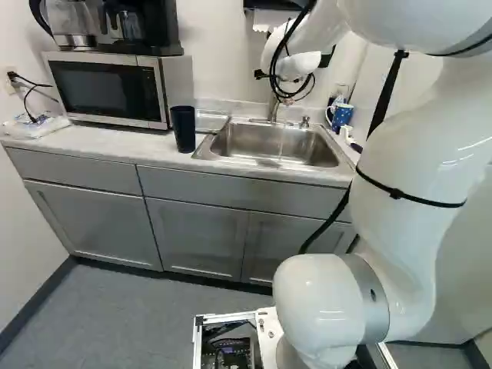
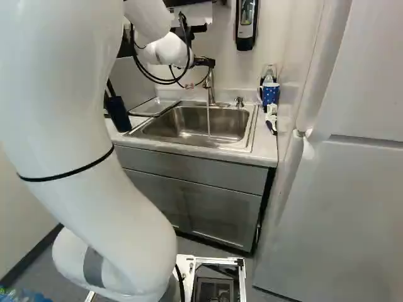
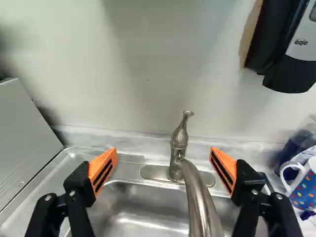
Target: Rinse the cup and place it in the tray
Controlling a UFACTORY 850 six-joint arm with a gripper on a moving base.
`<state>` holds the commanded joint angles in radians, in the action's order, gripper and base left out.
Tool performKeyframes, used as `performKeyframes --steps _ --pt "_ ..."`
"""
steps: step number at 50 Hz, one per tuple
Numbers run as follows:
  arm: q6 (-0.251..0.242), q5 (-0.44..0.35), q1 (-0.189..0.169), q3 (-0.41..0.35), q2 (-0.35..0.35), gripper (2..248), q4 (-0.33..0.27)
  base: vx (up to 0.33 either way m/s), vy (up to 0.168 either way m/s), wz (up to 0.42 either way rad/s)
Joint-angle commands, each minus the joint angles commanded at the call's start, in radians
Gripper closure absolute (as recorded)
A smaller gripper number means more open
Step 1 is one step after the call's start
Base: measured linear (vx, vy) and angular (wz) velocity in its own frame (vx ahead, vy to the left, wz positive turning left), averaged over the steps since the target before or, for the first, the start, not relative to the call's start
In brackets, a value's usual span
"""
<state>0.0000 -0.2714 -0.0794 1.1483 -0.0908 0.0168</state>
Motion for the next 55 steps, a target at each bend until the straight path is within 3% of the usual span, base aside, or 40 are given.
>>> performKeyframes --steps 27,55 --pt "0.000 0.029 -0.030 -0.141 0.139 3 0.000 0.000 0.000 0.000" --pt "0.000 0.160 -0.049 -0.263 0.269 3 0.000 0.000 0.000 0.000"
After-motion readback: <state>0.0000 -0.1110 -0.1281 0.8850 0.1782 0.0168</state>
